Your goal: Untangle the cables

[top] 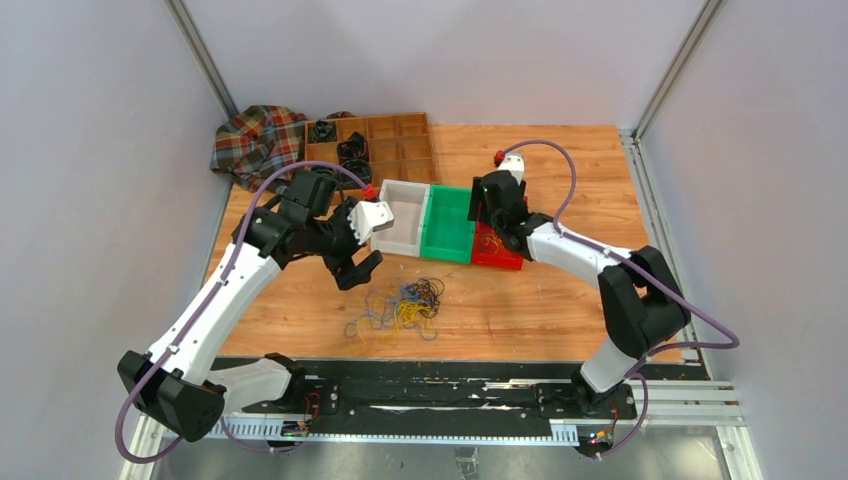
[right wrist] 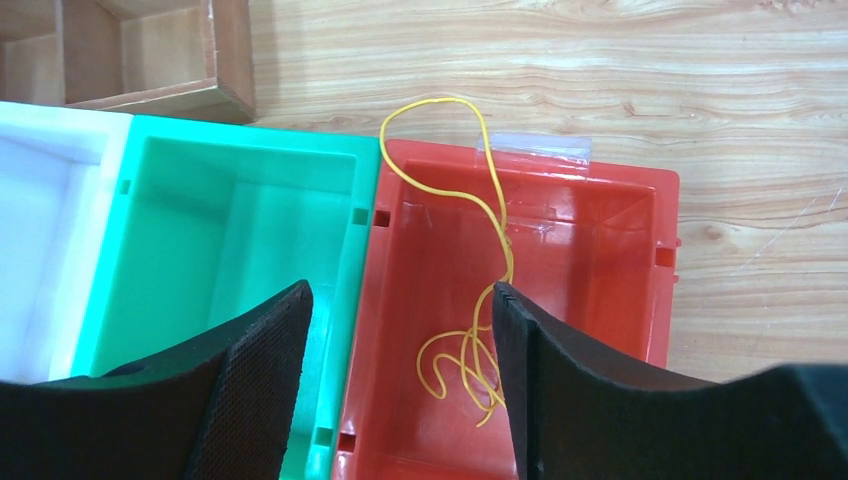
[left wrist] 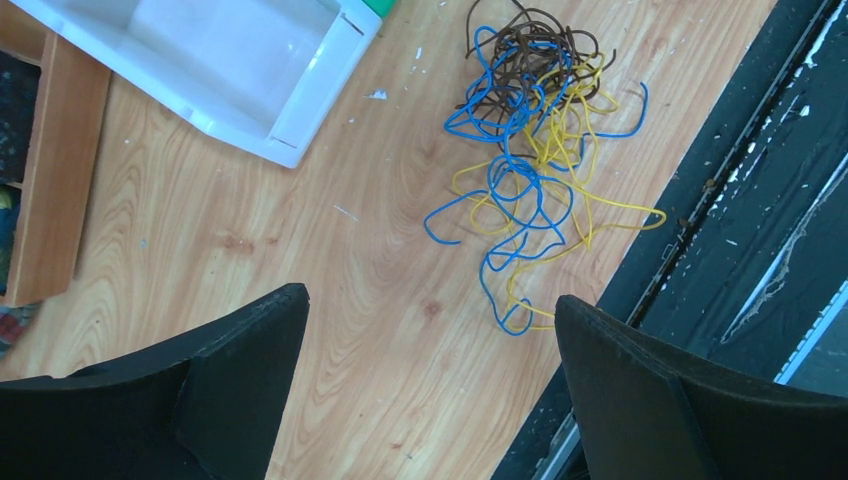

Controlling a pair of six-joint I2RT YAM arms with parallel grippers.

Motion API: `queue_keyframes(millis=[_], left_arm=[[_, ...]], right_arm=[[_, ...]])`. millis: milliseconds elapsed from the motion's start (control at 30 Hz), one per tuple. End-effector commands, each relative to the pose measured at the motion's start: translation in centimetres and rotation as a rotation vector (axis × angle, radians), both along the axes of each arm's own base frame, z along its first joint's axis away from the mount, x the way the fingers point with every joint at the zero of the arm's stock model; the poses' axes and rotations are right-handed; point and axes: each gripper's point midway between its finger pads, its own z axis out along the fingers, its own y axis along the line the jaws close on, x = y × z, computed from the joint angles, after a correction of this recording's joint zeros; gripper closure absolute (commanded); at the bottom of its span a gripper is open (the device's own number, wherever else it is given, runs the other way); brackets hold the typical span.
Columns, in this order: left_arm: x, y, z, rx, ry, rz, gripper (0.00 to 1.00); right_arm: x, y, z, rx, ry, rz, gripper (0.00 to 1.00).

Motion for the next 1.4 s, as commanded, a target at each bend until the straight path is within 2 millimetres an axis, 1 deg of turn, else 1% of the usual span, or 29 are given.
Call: queue_keyframes(millis=[0, 167, 367, 467, 667, 733, 867, 933, 1000, 1133, 1233, 1300, 1367], left_arm=[[0.2, -0.7, 0.7, -0.038, -0.002, -0.006, 0.02], [0.0, -0.5, 0.7, -0.042, 0.000, 0.012, 0.02], [-0.2, -0.1, 1.2, -0.040, -0.014, 0.029, 0.02], [-0.4, 0.4, 1.3, -0.025, -0.028, 0.037, 0.02], [-1.0, 0.8, 1.4, -0.022, -0.012, 0.050, 0.02], [-1.0, 0.6, 1.2, -0.023, 0.000, 0.051, 0.02], [-0.7, 0.5, 0.1, -0.007, 0.040, 0.058, 0.02], [-0.6, 0.4, -0.6, 0.001, 0.050, 0.044, 0.02], [-0.3, 0.3, -1.1, 0.001, 0.045, 0.041, 0.02], [0.1, -0.5, -1.4, -0.022, 0.043, 0.009, 0.02], [0.6, -1.0, -1.5, -0.026, 0.063, 0.004, 0.00], [1.0, -1.0, -1.4, -0.020, 0.059, 0.009, 0.01], [1.0, -0.9, -1.3, -0.014, 0.040, -0.006, 0.01]], right_arm=[[-0.5, 0.1, 2.1, 0.004, -0.063, -0.008, 0.34], [-1.4, -0.2, 3.0, -0.004, -0.077, -0.006, 0.33], [-2.2, -0.2, 4.1, -0.007, -0.075, 0.012, 0.29], [-2.5, 0.0, 5.2, 0.016, -0.086, 0.030, 0.27], [-3.4, 0.2, 6.3, 0.043, -0.076, 0.047, 0.26], [-3.8, 0.2, 6.8, 0.041, -0.076, 0.052, 0.26], [-4.5, -0.6, 7.8, 0.027, -0.078, 0.043, 0.25], [-4.8, -0.6, 8.2, 0.032, -0.083, 0.054, 0.28], [-4.7, -0.7, 7.9, 0.035, -0.091, 0.046, 0.30], [-3.7, -1.9, 6.1, 0.007, -0.061, 0.003, 0.32], [-3.0, -3.3, 4.4, -0.045, -0.012, -0.050, 0.40], [-2.9, -4.7, 3.1, -0.120, 0.018, -0.105, 0.45], [-3.3, -5.8, 1.8, -0.176, 0.046, -0.133, 0.44]])
